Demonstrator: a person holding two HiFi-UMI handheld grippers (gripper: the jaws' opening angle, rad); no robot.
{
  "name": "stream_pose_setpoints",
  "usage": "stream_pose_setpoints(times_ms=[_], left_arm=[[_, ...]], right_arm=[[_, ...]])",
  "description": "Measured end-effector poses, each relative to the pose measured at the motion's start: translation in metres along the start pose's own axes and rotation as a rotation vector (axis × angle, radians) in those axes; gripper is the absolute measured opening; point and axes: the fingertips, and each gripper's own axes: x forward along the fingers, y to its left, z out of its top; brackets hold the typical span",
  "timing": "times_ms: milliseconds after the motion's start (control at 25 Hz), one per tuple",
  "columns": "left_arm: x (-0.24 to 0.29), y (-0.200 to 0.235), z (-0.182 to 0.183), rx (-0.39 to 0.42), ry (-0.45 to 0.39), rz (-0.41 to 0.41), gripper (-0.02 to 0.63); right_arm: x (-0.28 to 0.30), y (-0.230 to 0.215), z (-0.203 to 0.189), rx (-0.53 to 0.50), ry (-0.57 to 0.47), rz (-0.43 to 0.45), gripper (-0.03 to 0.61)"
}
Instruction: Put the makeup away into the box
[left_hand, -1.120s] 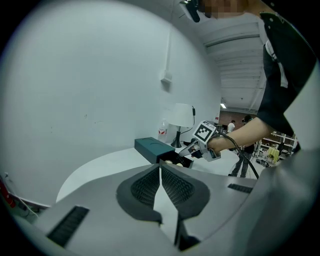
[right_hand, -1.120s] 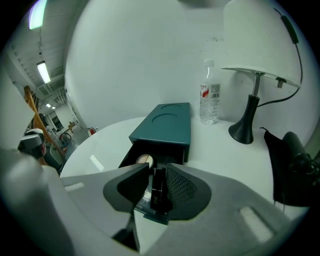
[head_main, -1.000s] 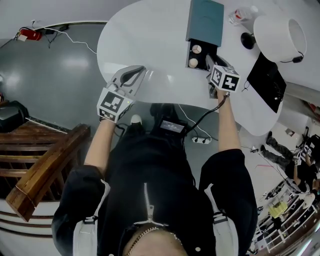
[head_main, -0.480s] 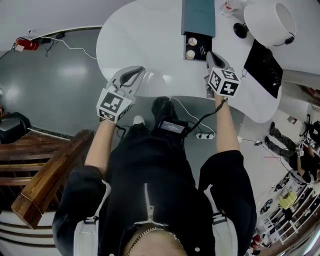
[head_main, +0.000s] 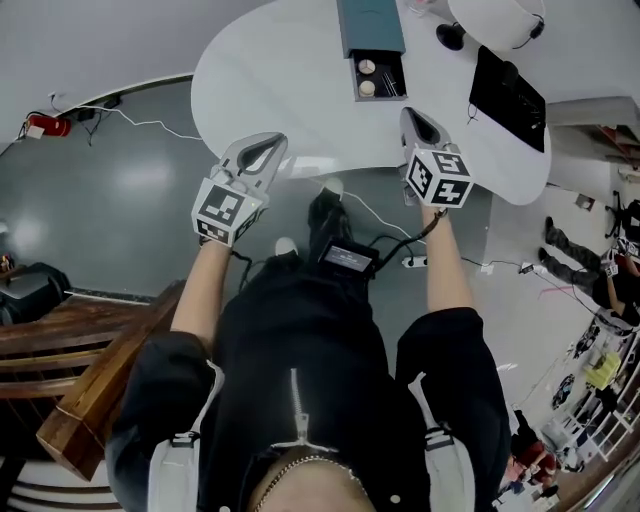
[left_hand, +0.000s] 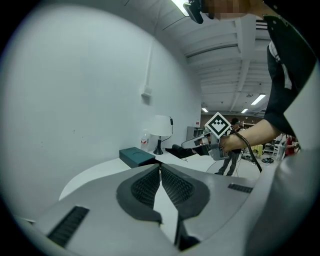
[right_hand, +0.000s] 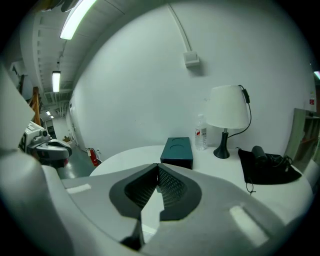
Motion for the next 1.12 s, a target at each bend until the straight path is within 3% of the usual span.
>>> stream_pose_setpoints(times_ms=[520, 1120], left_arm=[[-0.034, -0.050, 0.008, 0.070, -0.024, -0.104, 0.014], [-0.049, -0.072, 0.010, 0.096, -0.037, -0.110, 0.014]], right_arm=[[-0.099, 0.023, -0.024, 0.064, -0.065, -0.109, 0.005], [-0.138, 0.029, -0.032, 0.056, -0.102, -0.129, 0.005]])
